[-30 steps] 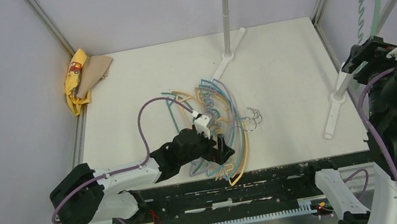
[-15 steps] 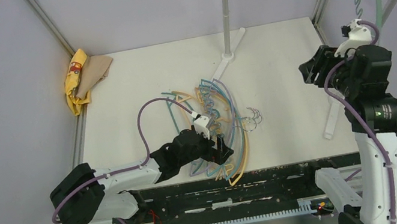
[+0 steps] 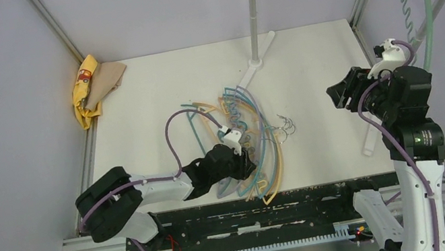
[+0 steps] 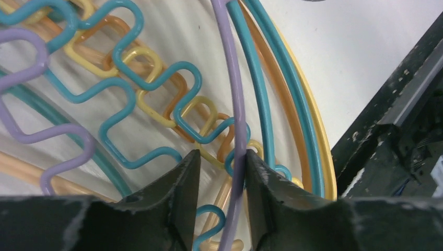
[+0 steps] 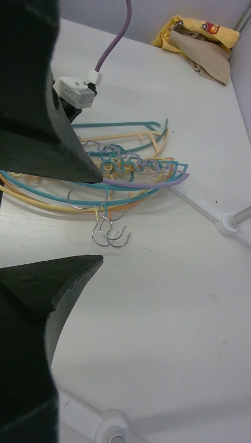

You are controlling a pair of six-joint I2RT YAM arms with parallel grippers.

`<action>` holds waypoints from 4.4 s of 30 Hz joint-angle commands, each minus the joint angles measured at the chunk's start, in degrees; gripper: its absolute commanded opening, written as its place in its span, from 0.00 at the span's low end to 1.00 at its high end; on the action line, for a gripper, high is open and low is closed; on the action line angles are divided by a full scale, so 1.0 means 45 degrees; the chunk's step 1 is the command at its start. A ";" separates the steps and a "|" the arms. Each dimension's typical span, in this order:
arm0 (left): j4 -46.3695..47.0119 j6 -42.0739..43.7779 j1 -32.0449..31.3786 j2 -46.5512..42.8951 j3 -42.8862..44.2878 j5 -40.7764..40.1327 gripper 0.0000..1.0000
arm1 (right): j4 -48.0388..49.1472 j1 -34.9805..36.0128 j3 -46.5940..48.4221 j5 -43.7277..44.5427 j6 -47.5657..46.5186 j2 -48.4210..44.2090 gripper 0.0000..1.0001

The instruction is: Organize the hangers

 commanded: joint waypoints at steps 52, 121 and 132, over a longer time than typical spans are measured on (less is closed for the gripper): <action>0.0904 -0.3756 0.2004 -0.1067 0.6873 -0.1189 0.03 | 0.4650 1.0041 -0.1453 0.3571 0.1506 0.2881 0.58; -0.2431 -0.0576 0.2068 -0.6875 0.0704 0.1951 0.99 | 0.2594 0.8136 0.3476 1.3153 0.0810 0.5044 0.01; -0.2668 -0.0382 0.2062 -0.6913 0.0535 0.1869 0.99 | 0.2983 0.6702 0.3621 1.2715 0.0889 0.5510 0.01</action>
